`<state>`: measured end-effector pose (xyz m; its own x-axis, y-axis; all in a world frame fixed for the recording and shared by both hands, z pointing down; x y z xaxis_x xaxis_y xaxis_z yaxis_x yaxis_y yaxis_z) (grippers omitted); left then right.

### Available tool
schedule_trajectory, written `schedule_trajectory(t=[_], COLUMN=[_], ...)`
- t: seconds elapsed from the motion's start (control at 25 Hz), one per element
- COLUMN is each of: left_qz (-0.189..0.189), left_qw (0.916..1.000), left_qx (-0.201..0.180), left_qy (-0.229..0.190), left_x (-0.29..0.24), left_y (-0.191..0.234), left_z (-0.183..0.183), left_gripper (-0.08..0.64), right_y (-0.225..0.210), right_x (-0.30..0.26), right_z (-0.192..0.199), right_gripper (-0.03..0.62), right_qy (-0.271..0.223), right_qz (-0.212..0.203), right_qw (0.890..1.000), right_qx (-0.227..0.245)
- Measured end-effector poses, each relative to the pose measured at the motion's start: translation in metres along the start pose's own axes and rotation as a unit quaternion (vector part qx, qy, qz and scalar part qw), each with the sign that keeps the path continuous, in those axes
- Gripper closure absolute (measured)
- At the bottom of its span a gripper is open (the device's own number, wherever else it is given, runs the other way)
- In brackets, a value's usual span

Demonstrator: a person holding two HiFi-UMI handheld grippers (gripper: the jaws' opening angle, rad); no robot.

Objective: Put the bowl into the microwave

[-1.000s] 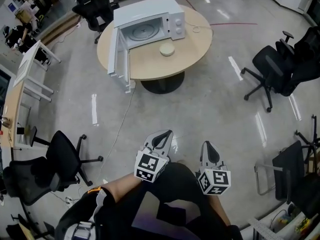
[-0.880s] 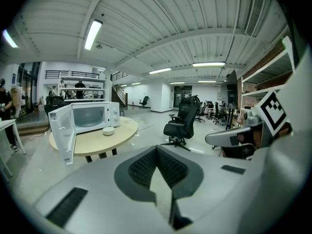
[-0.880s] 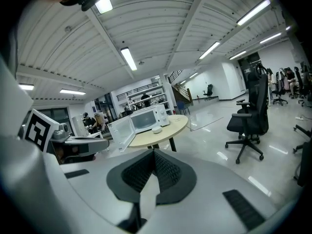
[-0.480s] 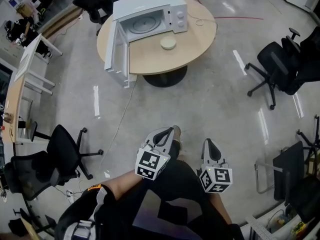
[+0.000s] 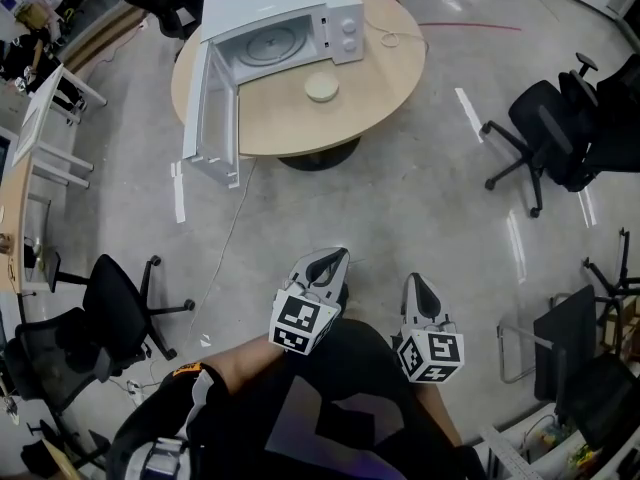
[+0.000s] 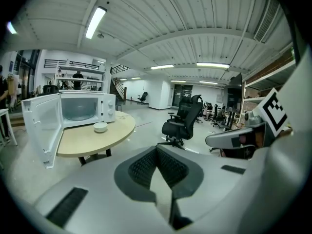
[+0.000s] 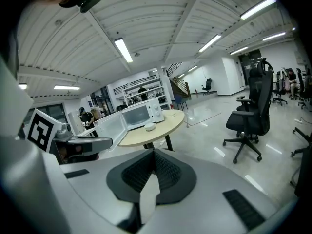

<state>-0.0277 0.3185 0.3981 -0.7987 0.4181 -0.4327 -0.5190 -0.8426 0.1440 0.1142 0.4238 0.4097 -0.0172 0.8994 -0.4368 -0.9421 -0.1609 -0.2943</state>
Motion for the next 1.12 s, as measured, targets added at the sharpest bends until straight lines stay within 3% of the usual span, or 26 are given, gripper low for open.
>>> schedule_trajectory(t=[0.6,1.12], left_qz=[-0.011,-0.033], left_qw=[0.9993,0.9953], left_qx=[0.026,0.068], left_qy=[-0.026,-0.059], left_x=[-0.053,-0.068], left_y=[0.077,0.130], left_z=[-0.052,-0.073], left_gripper=[0.512,0.512], right_y=[0.003,0.017], right_x=[-0.091,-0.144], right_z=[-0.066,-0.108], right_gripper=[0.577,0.577], right_qy=[0.009,0.025], right_qz=[-0.008,-0.019], right_qw=[1.000,0.997], right_qx=[0.024,0.070])
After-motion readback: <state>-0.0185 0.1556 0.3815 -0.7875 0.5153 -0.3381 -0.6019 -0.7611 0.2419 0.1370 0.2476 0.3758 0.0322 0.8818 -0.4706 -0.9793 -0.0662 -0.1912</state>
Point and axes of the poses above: the fingertips, and each gripper's own axes: x backward along the fingers, y to its left, z out of its underside, the point moved 5 cm from there along x, backward along the fingers
